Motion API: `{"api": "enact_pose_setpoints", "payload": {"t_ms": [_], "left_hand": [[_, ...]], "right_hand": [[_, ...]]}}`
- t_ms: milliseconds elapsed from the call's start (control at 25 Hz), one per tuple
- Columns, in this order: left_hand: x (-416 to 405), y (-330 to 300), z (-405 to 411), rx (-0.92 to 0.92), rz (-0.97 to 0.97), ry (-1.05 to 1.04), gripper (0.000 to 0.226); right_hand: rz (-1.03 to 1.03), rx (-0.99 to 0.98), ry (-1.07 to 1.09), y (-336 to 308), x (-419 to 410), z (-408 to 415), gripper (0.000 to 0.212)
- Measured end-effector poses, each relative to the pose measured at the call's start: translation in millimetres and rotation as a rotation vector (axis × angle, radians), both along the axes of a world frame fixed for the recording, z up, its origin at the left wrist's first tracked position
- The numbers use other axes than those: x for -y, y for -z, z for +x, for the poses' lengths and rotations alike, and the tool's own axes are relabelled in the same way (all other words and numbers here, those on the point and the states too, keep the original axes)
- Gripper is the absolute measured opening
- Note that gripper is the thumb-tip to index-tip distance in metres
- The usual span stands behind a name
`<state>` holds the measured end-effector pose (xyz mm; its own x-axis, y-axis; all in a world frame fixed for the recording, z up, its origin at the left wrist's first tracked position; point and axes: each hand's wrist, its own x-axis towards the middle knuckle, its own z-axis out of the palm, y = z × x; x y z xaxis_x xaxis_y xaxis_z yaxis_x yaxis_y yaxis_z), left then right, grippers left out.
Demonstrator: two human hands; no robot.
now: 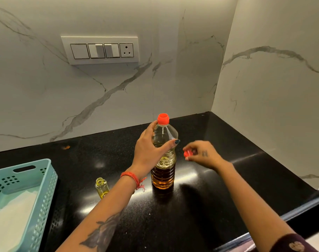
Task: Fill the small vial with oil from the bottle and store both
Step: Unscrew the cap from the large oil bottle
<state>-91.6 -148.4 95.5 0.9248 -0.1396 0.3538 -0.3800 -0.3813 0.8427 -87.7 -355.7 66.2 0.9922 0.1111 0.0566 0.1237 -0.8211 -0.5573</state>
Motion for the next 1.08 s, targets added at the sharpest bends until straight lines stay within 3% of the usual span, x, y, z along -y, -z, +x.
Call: {"api": "enact_pose_setpoints", "payload": {"t_ms": [240,600,760,840,960,1080], "left_hand": [[0.1,1.9,2.0,-0.029,0.016,-0.003,0.097],[-2.6,-0.1,2.4,-0.042,0.030,0.022,0.107],[-22.7,-4.2,-5.4,-0.013,-0.101,0.001,0.103],[-44.2,-3.9,-13.4,0.062,-0.151,-0.087,0.093],[-86.4,11.5,-26.7,0.176,-0.174,-0.290,0.082],[-128.1,47.7,-44.1,0.119,-0.127,-0.525,0.088]], "right_hand": [[-0.003,-0.168,0.107,62.4,8.2,-3.8,0.036],[0.046,-0.237,0.087,68.7,9.7,-6.2,0.053],[0.304,-0.123,-0.020,46.7,-10.8,-15.3,0.077],[0.493,-0.092,-0.077,32.1,-30.9,-19.5,0.092],[0.660,-0.079,-0.137,14.1,-59.2,-23.0,0.092],[0.712,-0.041,-0.131,11.7,-75.8,-18.5,0.103]]}}
